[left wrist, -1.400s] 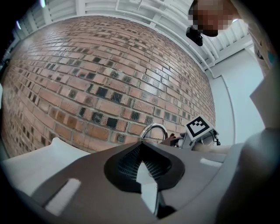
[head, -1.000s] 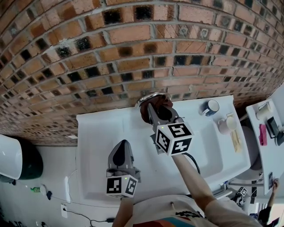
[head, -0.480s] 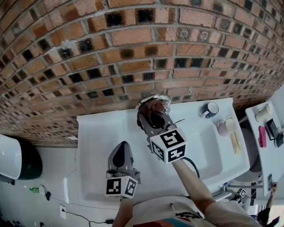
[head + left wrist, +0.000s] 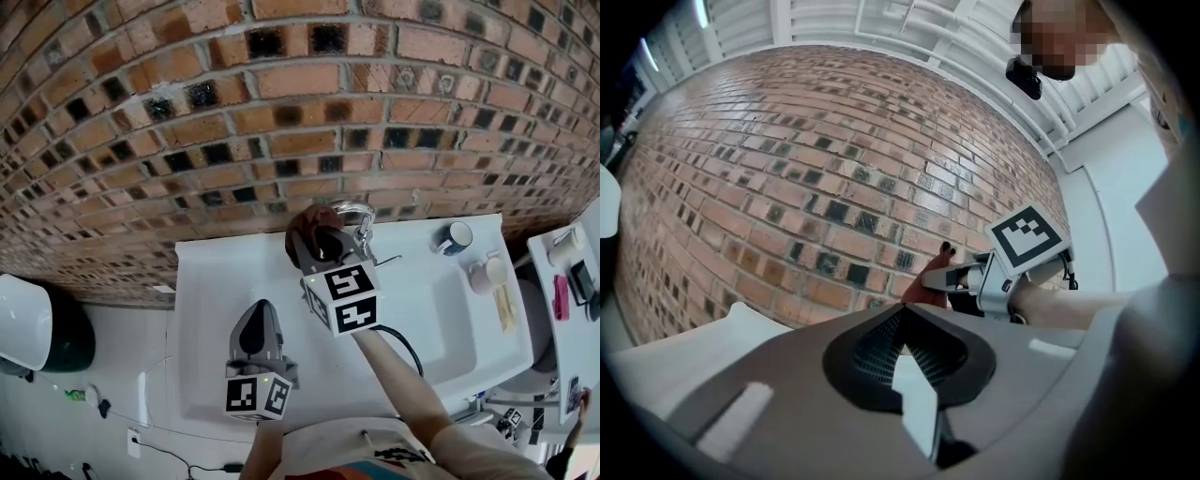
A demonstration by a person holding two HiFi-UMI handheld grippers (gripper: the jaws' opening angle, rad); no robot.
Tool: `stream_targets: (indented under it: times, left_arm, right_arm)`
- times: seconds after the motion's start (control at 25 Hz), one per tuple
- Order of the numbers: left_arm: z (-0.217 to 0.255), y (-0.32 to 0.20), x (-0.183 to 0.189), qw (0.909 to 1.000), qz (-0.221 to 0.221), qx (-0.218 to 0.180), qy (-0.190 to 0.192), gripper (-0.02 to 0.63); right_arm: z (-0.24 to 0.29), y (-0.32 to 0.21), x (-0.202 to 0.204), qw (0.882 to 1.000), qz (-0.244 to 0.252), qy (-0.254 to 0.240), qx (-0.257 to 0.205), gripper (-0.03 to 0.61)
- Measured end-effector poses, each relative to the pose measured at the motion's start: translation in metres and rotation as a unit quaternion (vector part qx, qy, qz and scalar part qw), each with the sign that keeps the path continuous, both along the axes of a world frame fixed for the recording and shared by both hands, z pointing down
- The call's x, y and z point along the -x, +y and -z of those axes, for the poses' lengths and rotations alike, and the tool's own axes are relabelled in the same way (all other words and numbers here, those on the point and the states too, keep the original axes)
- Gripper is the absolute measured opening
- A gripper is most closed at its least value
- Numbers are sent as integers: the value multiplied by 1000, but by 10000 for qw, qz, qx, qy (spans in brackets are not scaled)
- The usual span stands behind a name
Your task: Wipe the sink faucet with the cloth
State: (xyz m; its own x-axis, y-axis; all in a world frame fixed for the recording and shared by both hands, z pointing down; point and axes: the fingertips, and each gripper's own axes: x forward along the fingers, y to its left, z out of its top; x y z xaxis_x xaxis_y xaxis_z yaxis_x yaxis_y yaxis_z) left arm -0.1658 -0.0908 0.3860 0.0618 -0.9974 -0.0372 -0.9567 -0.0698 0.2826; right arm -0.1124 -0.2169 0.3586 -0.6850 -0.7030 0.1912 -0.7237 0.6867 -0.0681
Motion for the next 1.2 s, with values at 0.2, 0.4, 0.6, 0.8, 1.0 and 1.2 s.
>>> stream_targets:
  times: [0.2,0.4,0.6,0.8,1.0,1.2]
  left_arm:
    - [-1,1,-2,10000,-25,-4,-1,5]
    - [-3,-3,-13,9999,-165,25,-1,5]
    - [-5,-7,-20,9997,-252,62,-5,5]
    - [-10,-9,-18,9996,-249,137,17,5]
    - [-16,-13,-20,9994,-275,218,22,5]
    - [-21,-18,-25,9990,-352,278,27,5]
  right_arm:
    - [35,-14,-41,9973,-580,-372,-252,48]
    - [41,-40,-100,9911,-1249,-408,-228,49]
    - [24,-53,-139,9834,-1795,85,-251,48]
    - [-10,-60,-161,9733,-2051,1017,-151,46]
    - [-61,-61,-161,9634,-2011,1755,261,46]
    - [-112,-52,-150,9560,-1767,2237,688,46]
